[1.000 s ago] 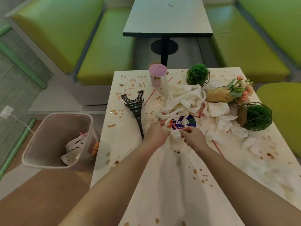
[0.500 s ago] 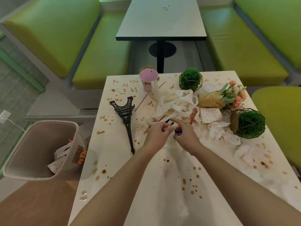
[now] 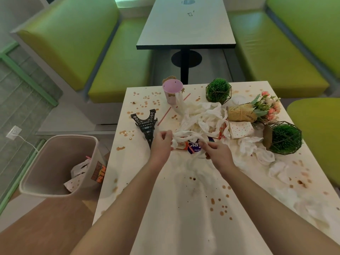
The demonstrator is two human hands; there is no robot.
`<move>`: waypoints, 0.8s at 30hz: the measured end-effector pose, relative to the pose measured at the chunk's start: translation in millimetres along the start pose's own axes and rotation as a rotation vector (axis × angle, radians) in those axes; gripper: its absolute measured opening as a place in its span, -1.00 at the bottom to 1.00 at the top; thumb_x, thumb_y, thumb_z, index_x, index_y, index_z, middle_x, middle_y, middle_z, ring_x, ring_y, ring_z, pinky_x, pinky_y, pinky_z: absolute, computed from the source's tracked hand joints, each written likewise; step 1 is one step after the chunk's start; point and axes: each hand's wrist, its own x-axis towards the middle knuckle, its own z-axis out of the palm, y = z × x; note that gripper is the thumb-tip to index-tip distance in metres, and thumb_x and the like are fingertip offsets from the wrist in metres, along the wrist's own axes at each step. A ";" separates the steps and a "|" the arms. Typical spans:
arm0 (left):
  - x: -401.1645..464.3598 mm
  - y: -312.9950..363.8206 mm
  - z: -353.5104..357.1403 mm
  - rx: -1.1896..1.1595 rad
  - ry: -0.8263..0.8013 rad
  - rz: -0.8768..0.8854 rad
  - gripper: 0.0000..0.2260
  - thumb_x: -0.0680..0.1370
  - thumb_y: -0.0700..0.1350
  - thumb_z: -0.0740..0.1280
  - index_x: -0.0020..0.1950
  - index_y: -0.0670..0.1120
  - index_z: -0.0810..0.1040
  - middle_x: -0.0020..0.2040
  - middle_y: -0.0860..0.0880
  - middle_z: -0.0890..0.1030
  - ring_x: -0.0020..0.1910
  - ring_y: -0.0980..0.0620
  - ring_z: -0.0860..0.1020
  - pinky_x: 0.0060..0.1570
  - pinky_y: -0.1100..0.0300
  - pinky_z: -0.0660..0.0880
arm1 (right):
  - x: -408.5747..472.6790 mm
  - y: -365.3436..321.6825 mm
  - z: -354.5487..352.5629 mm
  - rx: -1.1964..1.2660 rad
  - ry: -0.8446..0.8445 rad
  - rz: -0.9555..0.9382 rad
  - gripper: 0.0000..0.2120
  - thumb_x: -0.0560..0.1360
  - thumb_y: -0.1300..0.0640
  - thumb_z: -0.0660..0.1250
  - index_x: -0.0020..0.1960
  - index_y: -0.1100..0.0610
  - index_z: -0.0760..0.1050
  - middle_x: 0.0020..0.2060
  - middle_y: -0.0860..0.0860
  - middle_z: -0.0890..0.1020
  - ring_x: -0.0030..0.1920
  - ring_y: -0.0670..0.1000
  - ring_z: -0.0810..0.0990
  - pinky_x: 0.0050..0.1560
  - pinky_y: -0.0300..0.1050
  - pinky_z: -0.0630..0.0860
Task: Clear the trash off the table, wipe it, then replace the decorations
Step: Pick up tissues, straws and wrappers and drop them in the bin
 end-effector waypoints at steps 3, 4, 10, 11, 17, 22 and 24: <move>-8.8 -2.7 2.4 0.007 -0.187 -0.121 -0.63 0.58 0.16 0.29 0.22 -0.08 0.43 0.05 -0.03 0.54 -0.06 0.09 0.55 -0.14 0.20 0.57 | -1.5 -12.5 7.7 0.232 -0.052 0.046 -0.86 0.52 0.10 0.43 0.00 0.14 0.69 -0.26 0.01 0.66 -0.26 0.01 0.62 0.00 -0.04 0.60; -14.2 -3.9 3.5 0.025 -0.266 -0.124 -0.61 0.55 0.18 0.32 0.23 -0.04 0.39 0.07 0.00 0.54 -0.03 0.10 0.55 -0.11 0.20 0.58 | -1.1 -16.5 10.0 0.301 -0.083 0.057 -0.83 0.53 0.15 0.42 0.08 0.20 0.65 -0.20 0.06 0.69 -0.20 0.06 0.66 0.04 -0.01 0.62; -14.9 -22.5 5.1 0.450 -0.362 0.104 -0.43 0.40 0.34 0.39 0.30 0.08 0.46 0.20 0.03 0.50 0.12 0.01 0.53 0.11 0.04 0.53 | -1.1 -38.4 13.0 0.622 -0.144 0.105 -0.65 0.53 0.27 0.38 0.27 0.17 0.39 -0.02 0.23 0.63 -0.22 0.11 0.68 -0.11 -0.03 0.66; -12.8 -23.2 5.8 0.446 -0.347 0.107 -0.48 0.44 0.32 0.36 0.28 0.06 0.50 0.17 0.00 0.55 0.09 -0.03 0.56 0.07 -0.03 0.56 | -1.4 -40.1 11.7 0.635 -0.168 0.099 -0.66 0.55 0.27 0.36 0.28 0.17 0.39 -0.02 0.23 0.62 -0.21 0.11 0.68 -0.11 -0.04 0.67; -15.0 -0.5 4.9 -0.011 -0.250 -0.190 -0.82 0.56 -0.16 0.23 0.12 -0.11 0.54 0.00 -0.08 0.57 -0.04 -0.04 0.55 0.14 -0.02 0.54 | 0.5 -32.2 -2.1 0.520 -0.077 0.098 -0.84 0.60 0.30 0.25 0.08 0.14 0.57 -0.08 0.13 0.63 -0.28 0.01 0.60 -0.25 -0.17 0.60; -17.4 0.2 5.5 -0.612 -0.371 -0.279 -0.60 0.40 -0.09 0.26 0.19 -0.23 0.50 0.11 -0.20 0.52 0.12 -0.12 0.48 0.26 -0.04 0.43 | -10.0 -16.0 -0.5 0.199 -0.085 0.082 -0.87 0.53 0.30 0.35 -0.04 0.10 0.61 -0.21 0.03 0.62 -0.28 -0.01 0.54 -0.23 -0.17 0.50; -17.5 3.5 12.7 -0.648 -0.374 -0.302 -0.62 0.48 -0.02 0.28 0.18 -0.24 0.50 0.06 -0.17 0.56 0.06 -0.07 0.54 0.13 0.06 0.47 | -16.1 -11.3 2.7 0.132 -0.129 0.094 -0.91 0.49 0.27 0.40 -0.04 0.13 0.61 -0.20 0.04 0.62 -0.25 0.01 0.53 -0.23 -0.18 0.49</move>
